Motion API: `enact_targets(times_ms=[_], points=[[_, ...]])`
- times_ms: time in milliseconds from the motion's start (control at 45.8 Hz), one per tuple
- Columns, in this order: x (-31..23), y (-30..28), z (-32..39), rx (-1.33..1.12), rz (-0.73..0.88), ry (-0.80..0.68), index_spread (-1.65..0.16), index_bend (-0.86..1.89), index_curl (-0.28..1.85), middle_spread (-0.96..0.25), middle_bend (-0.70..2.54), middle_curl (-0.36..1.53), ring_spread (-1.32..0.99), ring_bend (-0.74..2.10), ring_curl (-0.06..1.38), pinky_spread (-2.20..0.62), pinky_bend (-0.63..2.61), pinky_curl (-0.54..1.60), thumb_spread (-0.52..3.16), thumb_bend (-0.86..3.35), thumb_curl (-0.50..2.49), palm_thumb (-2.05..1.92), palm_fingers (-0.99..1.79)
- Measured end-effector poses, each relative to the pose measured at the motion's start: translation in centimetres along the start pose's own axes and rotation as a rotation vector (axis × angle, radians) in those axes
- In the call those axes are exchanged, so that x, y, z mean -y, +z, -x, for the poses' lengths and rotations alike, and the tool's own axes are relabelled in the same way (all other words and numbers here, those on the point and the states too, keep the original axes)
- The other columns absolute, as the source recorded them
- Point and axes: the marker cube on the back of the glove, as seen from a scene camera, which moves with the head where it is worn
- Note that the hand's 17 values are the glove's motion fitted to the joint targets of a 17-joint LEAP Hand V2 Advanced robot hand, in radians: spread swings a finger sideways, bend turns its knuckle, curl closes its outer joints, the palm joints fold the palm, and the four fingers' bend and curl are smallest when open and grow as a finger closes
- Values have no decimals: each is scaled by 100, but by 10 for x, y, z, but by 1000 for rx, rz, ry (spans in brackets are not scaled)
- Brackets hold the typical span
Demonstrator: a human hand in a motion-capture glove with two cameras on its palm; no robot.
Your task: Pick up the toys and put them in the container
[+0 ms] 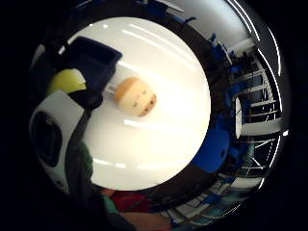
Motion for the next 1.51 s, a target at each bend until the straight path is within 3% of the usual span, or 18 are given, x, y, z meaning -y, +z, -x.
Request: enact_targets(times_ms=[153, 284, 371, 436, 458, 480, 502, 589, 720, 895, 1200, 1506], points=[[18, -10, 68, 16, -9, -48, -42, 16, 50, -50, 55, 58, -47, 85, 47, -43, 105, 44, 74, 10, 78, 62, 99], [28, 1, 86, 17, 22, -16, -42, 16, 52, -51, 53, 60, -47, 84, 47, -43, 107, 44, 74, 8, 81, 61, 96], [22, 17, 88, -15, 112, -175, -42, 14, 53, -51, 51, 61, -46, 81, 46, -43, 108, 45, 76, 6, 81, 60, 89], [15, 29, 83, -50, 217, -313, -40, 8, 52, -49, 40, 58, -44, 75, 45, -42, 116, 46, 89, 1, 78, 51, 60], [14, 32, 83, -48, 249, -295, -40, 12, 52, -46, 38, 58, -43, 68, 44, -40, 118, 47, 94, -2, 76, 45, 48], [14, 35, 83, -36, 276, -258, -40, 17, 54, -39, 22, 53, -39, 56, 42, -33, 119, 49, 98, -4, 74, 40, 9], [15, 38, 83, -14, 296, -219, -39, 20, 57, -37, 22, 55, -36, 58, 46, -31, 122, 52, 101, -4, 72, 38, 6], [14, 43, 77, 36, 303, -160, -36, 13, 50, -23, 9, 47, -21, 28, 34, -16, 130, 49, 108, -11, 63, 19, -27], [15, 40, 57, 61, 267, -114, -34, 12, 43, -13, 8, 39, -10, 15, 26, -3, 131, 45, 112, -8, 54, 1, -28], [17, 53, -14, -49, 228, 18, -34, 15, 39, -8, 10, 33, -3, 14, 22, 6, 123, 41, 113, -6, 45, -6, -28], [4, 96, -122, -21, 258, 204, -35, 18, 38, -7, 10, 27, 1, 12, 19, 12, 107, 35, 114, -6, 34, -8, -26], [7, 137, -153, -24, 321, 276, -35, 16, 35, -7, 10, 22, 1, 13, 15, 13, 103, 33, 112, -6, 28, -7, -27]])
